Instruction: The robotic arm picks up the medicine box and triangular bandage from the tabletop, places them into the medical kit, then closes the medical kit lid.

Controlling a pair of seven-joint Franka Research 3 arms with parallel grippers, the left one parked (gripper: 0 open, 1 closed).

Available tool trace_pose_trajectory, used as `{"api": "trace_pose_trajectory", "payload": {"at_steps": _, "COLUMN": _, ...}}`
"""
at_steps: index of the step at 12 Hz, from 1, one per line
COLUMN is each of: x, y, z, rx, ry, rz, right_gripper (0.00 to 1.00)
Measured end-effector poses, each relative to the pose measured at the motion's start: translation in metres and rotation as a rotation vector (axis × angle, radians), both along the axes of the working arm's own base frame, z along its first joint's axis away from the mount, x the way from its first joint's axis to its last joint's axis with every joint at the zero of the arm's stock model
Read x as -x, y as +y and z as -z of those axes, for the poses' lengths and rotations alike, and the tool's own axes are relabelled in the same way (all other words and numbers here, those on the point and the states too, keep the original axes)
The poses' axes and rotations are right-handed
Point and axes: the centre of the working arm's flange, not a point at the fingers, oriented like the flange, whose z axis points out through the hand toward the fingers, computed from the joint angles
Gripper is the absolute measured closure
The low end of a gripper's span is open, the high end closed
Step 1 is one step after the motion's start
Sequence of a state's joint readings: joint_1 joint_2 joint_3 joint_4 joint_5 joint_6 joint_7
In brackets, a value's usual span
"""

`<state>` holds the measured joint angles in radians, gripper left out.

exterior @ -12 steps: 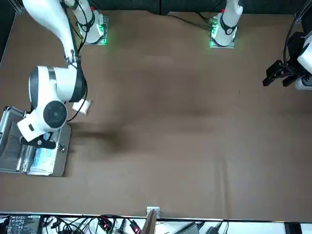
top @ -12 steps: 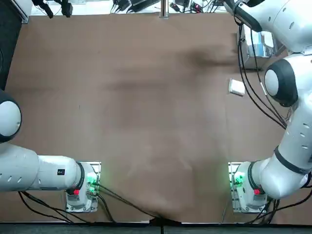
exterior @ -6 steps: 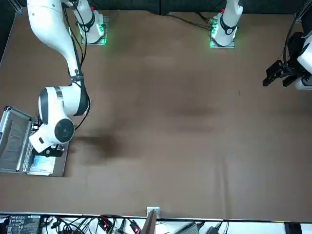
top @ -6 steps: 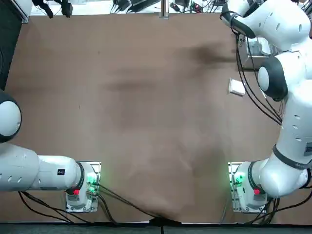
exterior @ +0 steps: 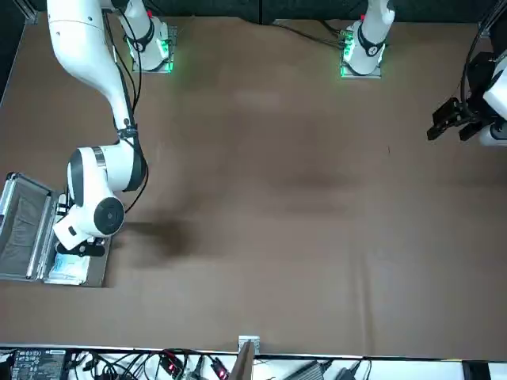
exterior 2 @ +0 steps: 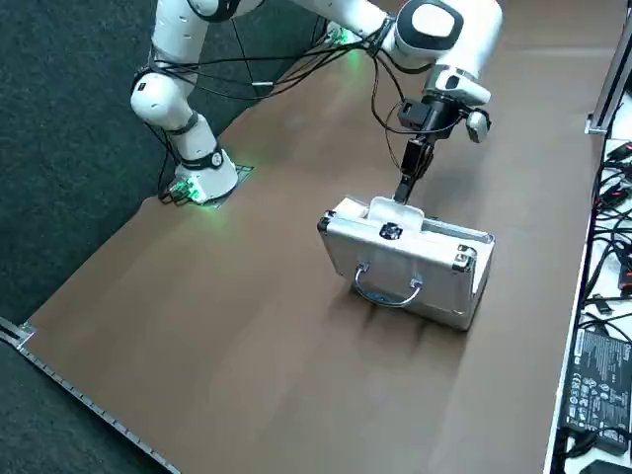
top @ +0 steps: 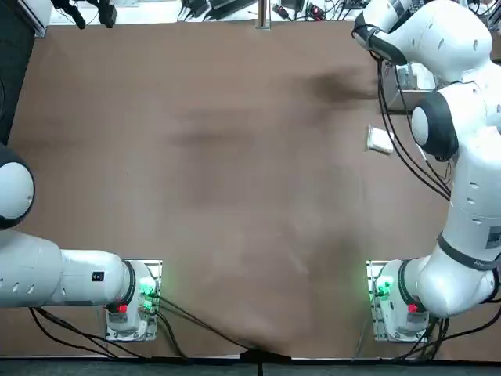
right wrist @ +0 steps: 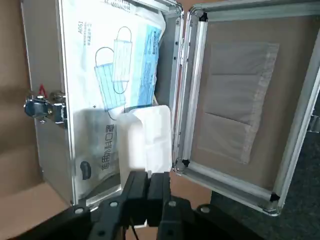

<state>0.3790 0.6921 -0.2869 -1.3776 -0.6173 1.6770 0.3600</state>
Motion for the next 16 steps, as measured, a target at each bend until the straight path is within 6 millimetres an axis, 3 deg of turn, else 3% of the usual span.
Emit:
{"api": "trace_pose_trajectory", "payload": {"at_steps": 6, "x": 0.0, "y": 0.001, "z": 0.001, "rx": 0.013, "ry": -0.018, "rz": 0.002, "right_gripper": 0.98}}
{"api": "trace_pose_trajectory", "payload": {"at_steps": 10, "x": 0.001, "y": 0.019, "z": -0.002, "rx": 0.044, "ry": -0.035, "rz": -0.021, "right_gripper": 0.98}}
{"api": "trace_pose_trajectory", "payload": {"at_steps": 16, "x": 0.003, "y": 0.03, "z": -0.017, "rx": 0.245, "ry": -0.064, "rz": -0.069, "right_gripper": 0.98}}
